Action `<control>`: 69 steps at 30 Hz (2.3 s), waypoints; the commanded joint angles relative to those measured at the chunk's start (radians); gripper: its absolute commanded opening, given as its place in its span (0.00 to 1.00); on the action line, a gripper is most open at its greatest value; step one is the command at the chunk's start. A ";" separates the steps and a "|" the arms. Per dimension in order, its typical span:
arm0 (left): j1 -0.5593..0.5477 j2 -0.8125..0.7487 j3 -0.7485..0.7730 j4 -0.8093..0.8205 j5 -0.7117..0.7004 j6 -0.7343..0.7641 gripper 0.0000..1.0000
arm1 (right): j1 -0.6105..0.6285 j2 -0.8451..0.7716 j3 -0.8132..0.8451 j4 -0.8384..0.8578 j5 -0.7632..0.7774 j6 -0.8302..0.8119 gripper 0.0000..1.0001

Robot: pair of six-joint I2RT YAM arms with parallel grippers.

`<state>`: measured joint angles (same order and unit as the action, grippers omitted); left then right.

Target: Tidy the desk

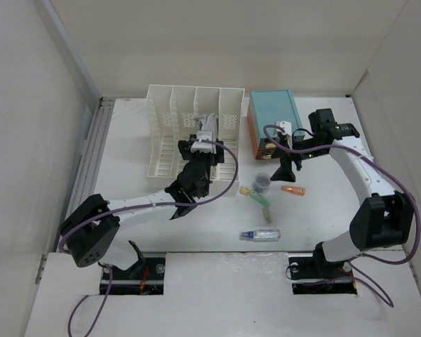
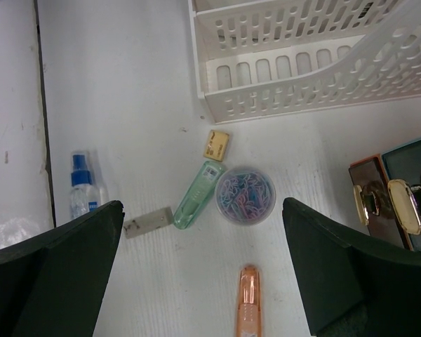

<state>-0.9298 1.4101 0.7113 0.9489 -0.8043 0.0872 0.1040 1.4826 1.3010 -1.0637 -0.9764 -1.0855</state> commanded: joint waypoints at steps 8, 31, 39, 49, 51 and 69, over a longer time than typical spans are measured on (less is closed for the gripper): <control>-0.087 -0.281 0.106 -0.053 -0.145 0.108 0.69 | -0.007 0.002 0.050 -0.019 -0.036 -0.031 1.00; -0.104 -0.206 -0.025 -0.707 0.499 -0.665 0.00 | -0.018 0.002 0.060 -0.028 -0.039 -0.031 1.00; -0.095 0.018 -0.007 -0.668 0.498 -0.718 0.00 | -0.040 -0.016 0.069 -0.028 -0.048 -0.031 1.00; -0.095 0.147 -0.019 -0.573 0.409 -0.736 0.00 | -0.040 -0.016 0.069 -0.028 -0.048 -0.031 1.00; -0.095 0.159 -0.019 -0.544 0.396 -0.736 0.00 | -0.040 -0.016 0.069 -0.028 -0.048 -0.031 1.00; -0.095 0.366 0.171 -0.464 0.263 -0.653 0.00 | -0.040 -0.025 0.069 -0.028 -0.048 -0.031 1.00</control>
<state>-1.0275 1.7741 0.8265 0.4274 -0.4919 -0.5903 0.0666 1.4914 1.3277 -1.0782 -0.9768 -1.0927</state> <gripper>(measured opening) 0.003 0.999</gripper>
